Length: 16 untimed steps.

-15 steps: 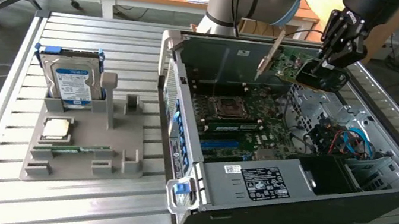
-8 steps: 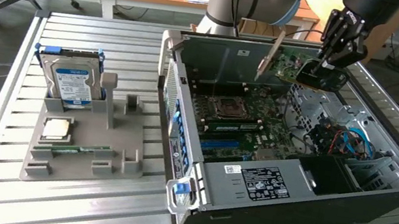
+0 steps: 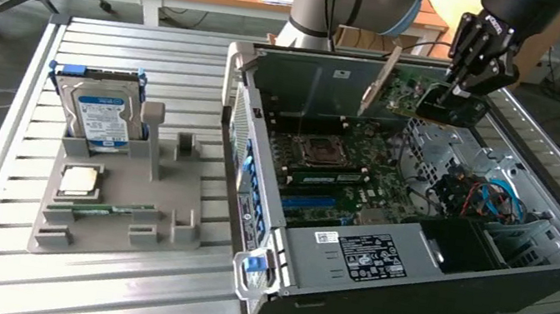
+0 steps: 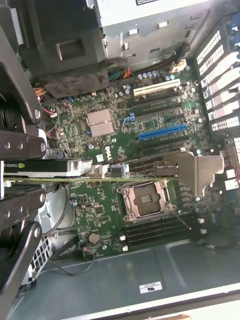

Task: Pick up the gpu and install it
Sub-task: 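Insert the gpu into the slot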

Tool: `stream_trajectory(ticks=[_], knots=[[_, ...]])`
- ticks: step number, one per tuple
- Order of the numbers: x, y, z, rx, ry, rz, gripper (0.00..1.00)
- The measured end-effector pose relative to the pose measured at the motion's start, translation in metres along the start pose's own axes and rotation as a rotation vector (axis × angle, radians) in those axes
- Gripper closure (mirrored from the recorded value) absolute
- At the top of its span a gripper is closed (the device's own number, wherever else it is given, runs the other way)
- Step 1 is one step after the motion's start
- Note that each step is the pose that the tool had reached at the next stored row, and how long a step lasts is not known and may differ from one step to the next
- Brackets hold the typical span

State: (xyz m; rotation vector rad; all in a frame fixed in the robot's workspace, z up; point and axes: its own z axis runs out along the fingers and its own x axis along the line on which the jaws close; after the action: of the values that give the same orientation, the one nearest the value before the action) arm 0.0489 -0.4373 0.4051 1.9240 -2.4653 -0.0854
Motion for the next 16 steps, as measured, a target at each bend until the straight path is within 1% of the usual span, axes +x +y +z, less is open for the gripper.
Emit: stream_trajectory(ticks=[4,6,12,14,16], knots=[[0.0000,0.0000,0.0000,0.0000,0.0000,-0.002,0.73],[0.0000,0.0001,0.0001,0.0020,-0.0003,-0.006,0.73],[0.0001,0.0003,0.0010,0.0212,-0.0037,-0.038,0.73],[0.0001,0.0004,0.0012,0.0229,-0.0039,-0.049,0.73],[0.0001,0.0004,0.0015,0.0228,-0.0031,-0.070,0.73]])
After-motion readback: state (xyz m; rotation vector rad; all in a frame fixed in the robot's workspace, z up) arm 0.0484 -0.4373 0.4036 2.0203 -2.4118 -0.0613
